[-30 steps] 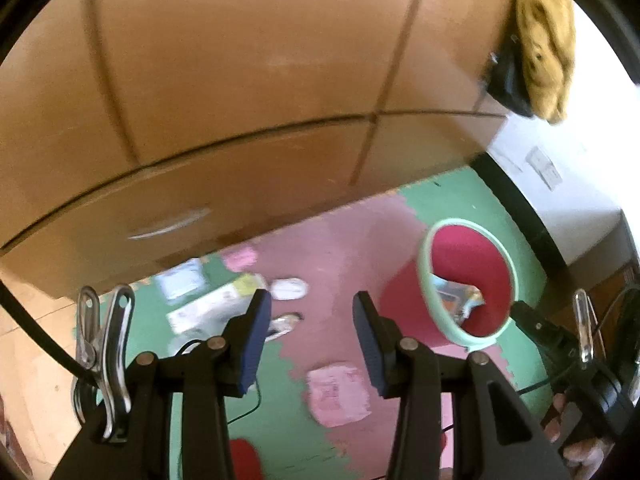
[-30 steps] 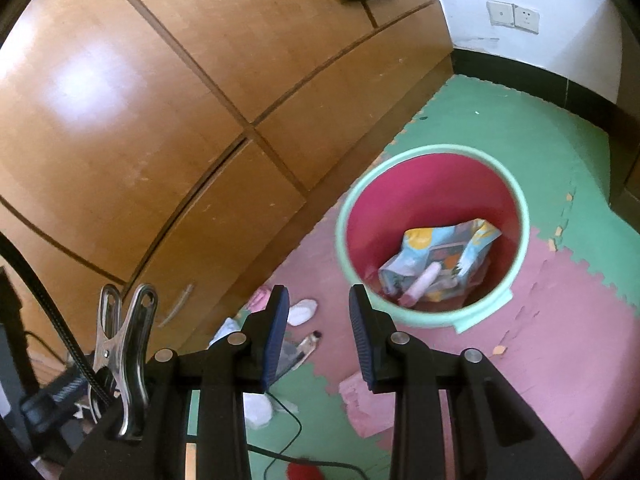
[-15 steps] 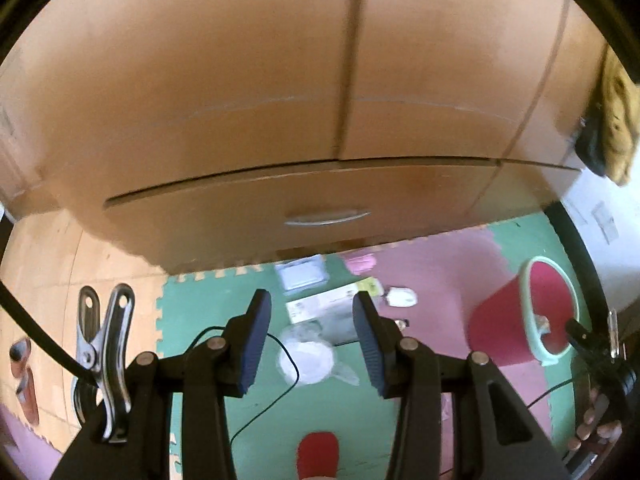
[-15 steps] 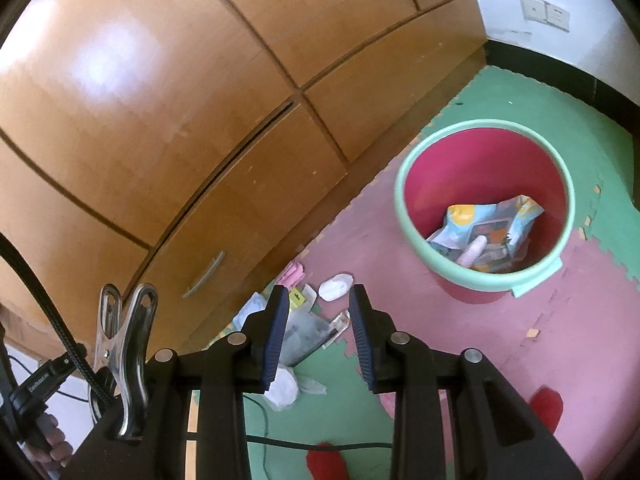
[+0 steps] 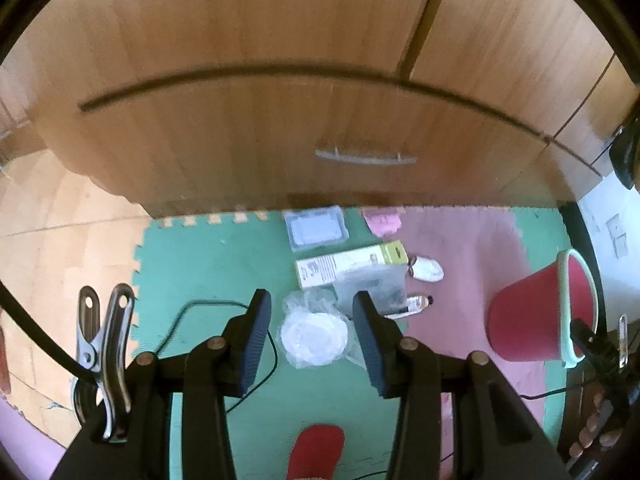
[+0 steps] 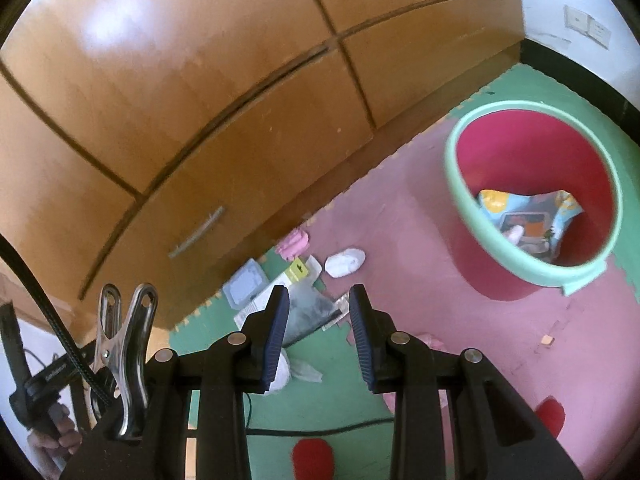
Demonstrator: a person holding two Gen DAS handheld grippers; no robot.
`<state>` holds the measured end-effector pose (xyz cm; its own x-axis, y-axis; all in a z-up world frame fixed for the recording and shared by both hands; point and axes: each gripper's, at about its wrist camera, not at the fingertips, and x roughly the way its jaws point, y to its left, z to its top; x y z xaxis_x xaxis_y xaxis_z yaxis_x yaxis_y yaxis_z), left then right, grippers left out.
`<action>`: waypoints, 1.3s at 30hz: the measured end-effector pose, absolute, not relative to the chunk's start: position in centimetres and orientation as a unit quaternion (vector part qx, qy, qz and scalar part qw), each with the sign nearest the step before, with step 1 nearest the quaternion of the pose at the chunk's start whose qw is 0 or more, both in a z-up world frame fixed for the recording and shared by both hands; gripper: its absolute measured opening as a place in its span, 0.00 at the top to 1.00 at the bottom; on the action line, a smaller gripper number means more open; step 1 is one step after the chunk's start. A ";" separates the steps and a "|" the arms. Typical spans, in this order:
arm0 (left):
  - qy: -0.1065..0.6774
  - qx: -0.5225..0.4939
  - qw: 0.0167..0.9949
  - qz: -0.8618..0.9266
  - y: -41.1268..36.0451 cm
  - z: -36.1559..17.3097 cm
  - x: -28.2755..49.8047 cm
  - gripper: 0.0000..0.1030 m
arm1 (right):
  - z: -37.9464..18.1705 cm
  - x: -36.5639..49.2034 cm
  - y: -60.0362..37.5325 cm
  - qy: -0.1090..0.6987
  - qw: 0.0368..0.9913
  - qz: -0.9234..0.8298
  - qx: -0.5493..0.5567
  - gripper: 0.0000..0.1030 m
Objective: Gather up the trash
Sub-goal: 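Move both grippers away from the bucket back to the trash pile, then lower both grippers onto the grey translucent plastic bag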
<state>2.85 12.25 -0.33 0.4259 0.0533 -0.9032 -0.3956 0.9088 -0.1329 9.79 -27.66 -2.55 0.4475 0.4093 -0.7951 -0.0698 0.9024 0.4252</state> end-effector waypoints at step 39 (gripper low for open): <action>0.609 -0.179 0.773 0.008 7.2 -28.3 14.2 0.57 | -29.1 20.3 -12.9 0.619 0.725 0.304 0.001 0.52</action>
<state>14.25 7.16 -28.26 0.2582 -0.2050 -0.9441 -0.2312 0.9357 -0.2664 20.32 -12.89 -29.14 0.0502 0.4414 -0.8959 -0.4394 0.8153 0.3770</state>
